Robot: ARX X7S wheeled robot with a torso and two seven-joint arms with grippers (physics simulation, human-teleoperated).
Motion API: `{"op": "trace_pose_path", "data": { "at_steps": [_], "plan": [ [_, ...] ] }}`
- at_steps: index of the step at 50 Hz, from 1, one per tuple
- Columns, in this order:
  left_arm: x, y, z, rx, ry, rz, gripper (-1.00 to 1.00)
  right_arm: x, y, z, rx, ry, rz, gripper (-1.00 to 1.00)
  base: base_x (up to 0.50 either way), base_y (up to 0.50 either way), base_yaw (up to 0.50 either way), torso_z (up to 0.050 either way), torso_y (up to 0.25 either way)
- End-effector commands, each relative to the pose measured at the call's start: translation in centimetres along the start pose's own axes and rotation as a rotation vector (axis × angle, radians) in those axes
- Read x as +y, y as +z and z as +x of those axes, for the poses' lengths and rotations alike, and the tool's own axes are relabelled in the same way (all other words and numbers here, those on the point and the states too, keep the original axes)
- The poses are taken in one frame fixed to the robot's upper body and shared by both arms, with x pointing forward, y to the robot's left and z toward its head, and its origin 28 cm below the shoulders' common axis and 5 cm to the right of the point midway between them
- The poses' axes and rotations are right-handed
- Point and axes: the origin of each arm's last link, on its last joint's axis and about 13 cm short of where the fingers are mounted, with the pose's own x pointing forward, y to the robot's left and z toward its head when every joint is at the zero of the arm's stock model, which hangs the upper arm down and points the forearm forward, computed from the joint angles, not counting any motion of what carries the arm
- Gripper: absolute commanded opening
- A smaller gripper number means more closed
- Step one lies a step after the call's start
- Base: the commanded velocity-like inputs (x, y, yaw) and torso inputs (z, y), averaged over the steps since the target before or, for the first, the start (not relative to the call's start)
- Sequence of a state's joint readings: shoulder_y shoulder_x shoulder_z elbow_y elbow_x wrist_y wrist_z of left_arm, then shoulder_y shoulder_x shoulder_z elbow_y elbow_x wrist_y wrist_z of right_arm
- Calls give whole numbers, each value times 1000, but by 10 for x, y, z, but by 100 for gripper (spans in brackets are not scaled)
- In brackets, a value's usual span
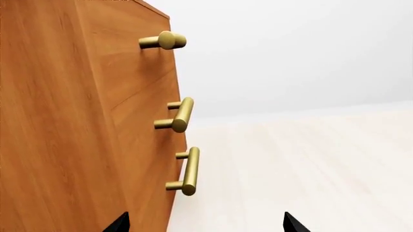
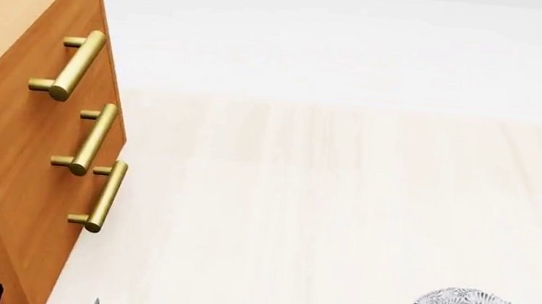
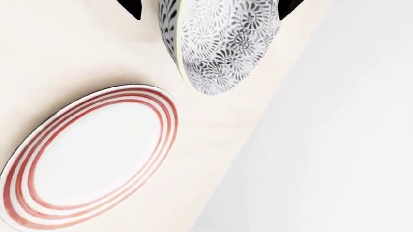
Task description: Put the bowl on top of the cabinet.
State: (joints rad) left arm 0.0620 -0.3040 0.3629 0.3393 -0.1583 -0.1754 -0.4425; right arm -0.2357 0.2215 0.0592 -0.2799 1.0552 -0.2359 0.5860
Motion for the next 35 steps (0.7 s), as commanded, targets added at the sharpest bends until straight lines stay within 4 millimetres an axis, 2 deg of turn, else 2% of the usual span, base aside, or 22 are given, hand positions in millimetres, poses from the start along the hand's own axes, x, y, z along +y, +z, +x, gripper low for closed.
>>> {"op": "trace_pose_path", "data": {
  "at_steps": [1, 25, 35],
  "plan": [
    [1, 2, 0, -16, 5, -4, 100, 0, -2, 6, 65, 26, 2, 100, 0, 0, 0, 0, 0],
    [0, 2, 0, -16, 4, -2, 100, 0, -9, 20, 103, -18, -11, 100, 0, 0, 0, 0, 0],
    [0, 2, 1, -14, 2, -2, 100, 1, -16, 29, 179, -23, -27, 100, 0, 0, 0, 0, 0]
  ]
}}
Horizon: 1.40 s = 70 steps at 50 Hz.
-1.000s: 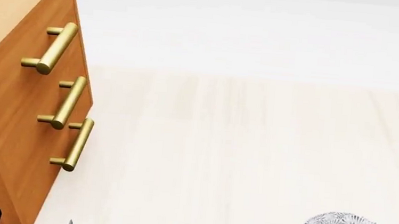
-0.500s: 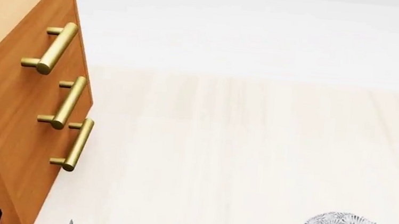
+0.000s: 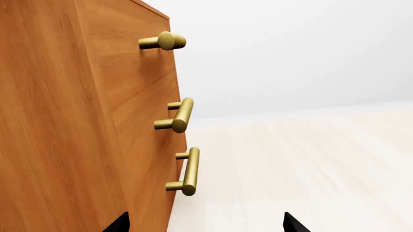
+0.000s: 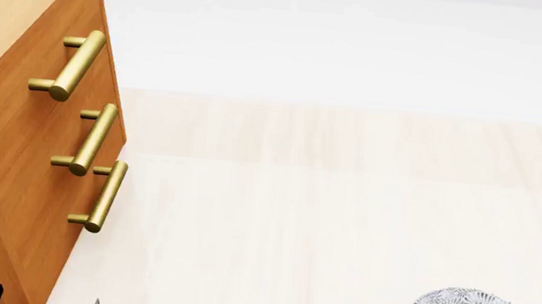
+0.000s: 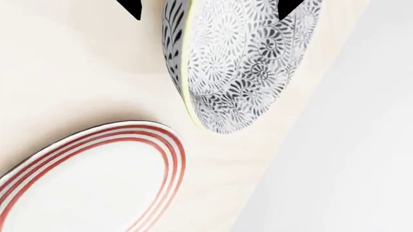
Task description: Put the bowl on top of the cabinet.
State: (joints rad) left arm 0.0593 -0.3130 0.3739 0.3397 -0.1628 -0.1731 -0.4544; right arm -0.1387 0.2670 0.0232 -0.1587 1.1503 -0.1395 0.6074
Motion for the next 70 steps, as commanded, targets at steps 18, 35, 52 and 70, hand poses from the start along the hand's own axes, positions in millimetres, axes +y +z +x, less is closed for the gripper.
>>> {"op": "trace_pose_path", "data": {
  "at_steps": [18, 35, 52, 70],
  "plan": [
    [1, 2, 1, -14, 3, -6, 100, 0, -7, 17, 81, 1, 3, 100, 0, 0, 0, 0, 0],
    [1, 2, 0, -16, 4, -4, 100, 0, -7, 19, 97, 4, 0, -100, 0, 0, 0, 0, 0],
    [1, 2, 1, -12, 5, -7, 100, 0, -7, 19, 96, 1, 9, -100, 0, 0, 0, 0, 0],
    [1, 2, 1, -11, -1, -7, 100, 12, 3, 6, 31, 65, -52, -100, 0, 0, 0, 0, 1]
  ]
}}
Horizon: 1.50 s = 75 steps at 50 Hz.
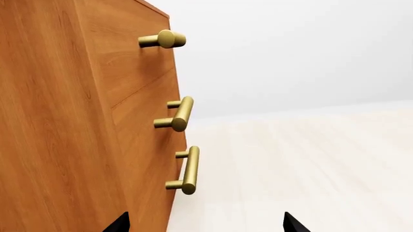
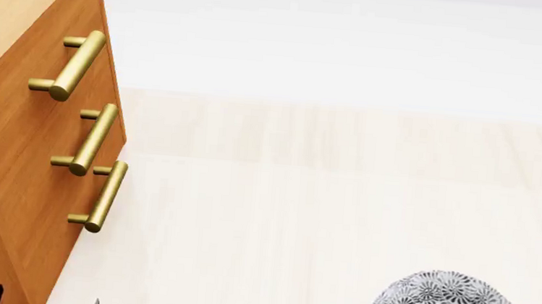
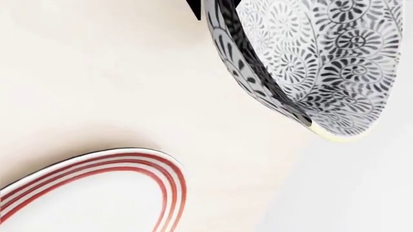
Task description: Put the bowl on top of the cabinet.
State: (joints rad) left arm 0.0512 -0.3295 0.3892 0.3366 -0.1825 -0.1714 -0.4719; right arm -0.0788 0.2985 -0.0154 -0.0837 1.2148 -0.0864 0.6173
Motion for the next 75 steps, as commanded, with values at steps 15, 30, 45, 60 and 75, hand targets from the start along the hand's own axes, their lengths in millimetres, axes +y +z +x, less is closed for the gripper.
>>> {"op": "trace_pose_path", "data": {
  "at_steps": [15, 30, 45, 60, 75],
  "plan": [
    [5, 9, -7, -43, 15, -13, 100, 32, 6, -9, -101, 109, -232, -100, 0, 0, 0, 0, 0],
    [7, 12, -12, -60, 24, -19, 100, 51, 12, -25, -160, 167, -315, -100, 0, 0, 0, 0, 0],
    [7, 14, -15, -68, 14, -21, 100, 74, 9, -26, -230, 247, -450, -100, 0, 0, 0, 0, 1],
    [5, 13, -13, -62, -1, -20, 100, 106, 9, -6, -287, 288, -579, -100, 0, 0, 0, 0, 1],
    [4, 13, -15, -63, -5, -15, 100, 133, 21, 2, -423, 267, -737, -100, 0, 0, 0, 0, 0]
  ]
}}
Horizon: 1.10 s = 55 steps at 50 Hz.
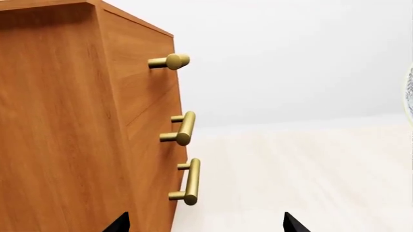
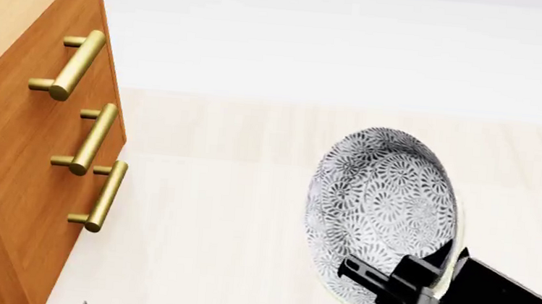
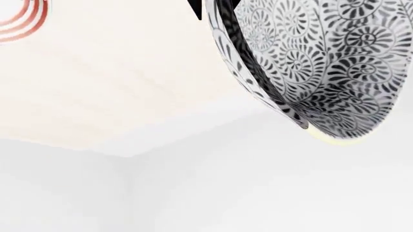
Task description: Put the bowl on top of the cabinet.
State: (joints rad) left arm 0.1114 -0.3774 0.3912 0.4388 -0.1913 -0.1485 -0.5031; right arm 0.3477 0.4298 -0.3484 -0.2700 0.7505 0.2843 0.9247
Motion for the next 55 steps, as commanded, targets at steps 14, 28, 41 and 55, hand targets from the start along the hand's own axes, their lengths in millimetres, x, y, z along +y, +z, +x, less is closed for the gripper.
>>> {"op": "trace_pose_path", "data": {
  "at_steps": [14, 28, 41, 55],
  "plan": [
    [0, 2, 1, -17, -3, 1, 100, 21, 20, 11, -276, 73, -385, -100, 0, 0, 0, 0, 1],
    [-1, 2, 1, -15, -5, 0, 100, 24, 30, 12, -210, 270, -340, -100, 0, 0, 0, 0, 1],
    [0, 3, 1, -20, -7, -1, 100, 26, 30, 16, -207, 348, -333, -100, 0, 0, 0, 0, 0],
    [0, 12, -6, -33, -45, 33, 100, 30, 24, 21, -197, 437, -264, -100, 0, 0, 0, 0, 1]
  ]
}}
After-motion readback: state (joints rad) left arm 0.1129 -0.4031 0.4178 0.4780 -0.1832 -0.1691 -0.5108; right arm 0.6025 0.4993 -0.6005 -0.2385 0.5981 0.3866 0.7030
